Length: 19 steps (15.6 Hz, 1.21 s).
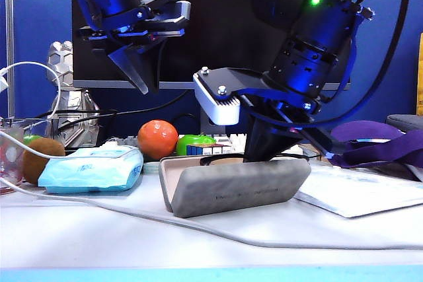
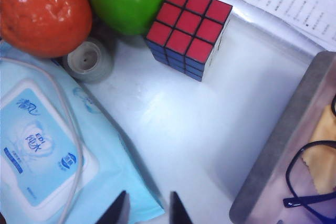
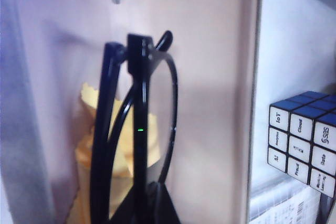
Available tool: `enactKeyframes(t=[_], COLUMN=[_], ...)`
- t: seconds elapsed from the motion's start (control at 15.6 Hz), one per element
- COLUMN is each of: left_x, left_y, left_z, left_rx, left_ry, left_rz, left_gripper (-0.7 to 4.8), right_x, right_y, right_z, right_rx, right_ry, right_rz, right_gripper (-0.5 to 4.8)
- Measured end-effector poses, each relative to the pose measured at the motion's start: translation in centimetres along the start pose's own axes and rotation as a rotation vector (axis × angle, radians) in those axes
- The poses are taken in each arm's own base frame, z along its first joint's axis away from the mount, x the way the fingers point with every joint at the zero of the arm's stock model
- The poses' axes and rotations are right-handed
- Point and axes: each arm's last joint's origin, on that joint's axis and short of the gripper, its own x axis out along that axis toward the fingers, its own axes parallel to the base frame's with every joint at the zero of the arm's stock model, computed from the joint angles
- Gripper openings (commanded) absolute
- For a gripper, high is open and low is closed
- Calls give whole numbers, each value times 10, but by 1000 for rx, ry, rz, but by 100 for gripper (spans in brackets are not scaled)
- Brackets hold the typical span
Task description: Pick up the glasses, fold the temples of the glasses, place the glasses into the glasses case, and finally close the glasses case.
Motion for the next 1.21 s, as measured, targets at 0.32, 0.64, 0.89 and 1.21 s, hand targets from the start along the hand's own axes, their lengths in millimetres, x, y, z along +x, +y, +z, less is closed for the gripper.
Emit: enactKeyframes(t=[0.32, 0.64, 0.89, 1.21], left_x=[0, 0, 0, 0], left_y=[0, 0, -1, -1], left_z=[0, -1, -1, -2], left_rx=[0, 1, 1, 3], left_ry=[0, 9, 9, 24], left_rz=[0, -8, -18, -21], left_gripper=[110, 110, 110, 101], right_x=[5, -2, -25, -74], right_y=[13, 14, 8, -4], right_z=[8, 8, 11, 13], right_rx=[-28, 32, 75, 540], right_ry=[-7, 10, -2, -2], right_rz=[26, 4, -74, -306], right_gripper=[45, 218, 216, -3])
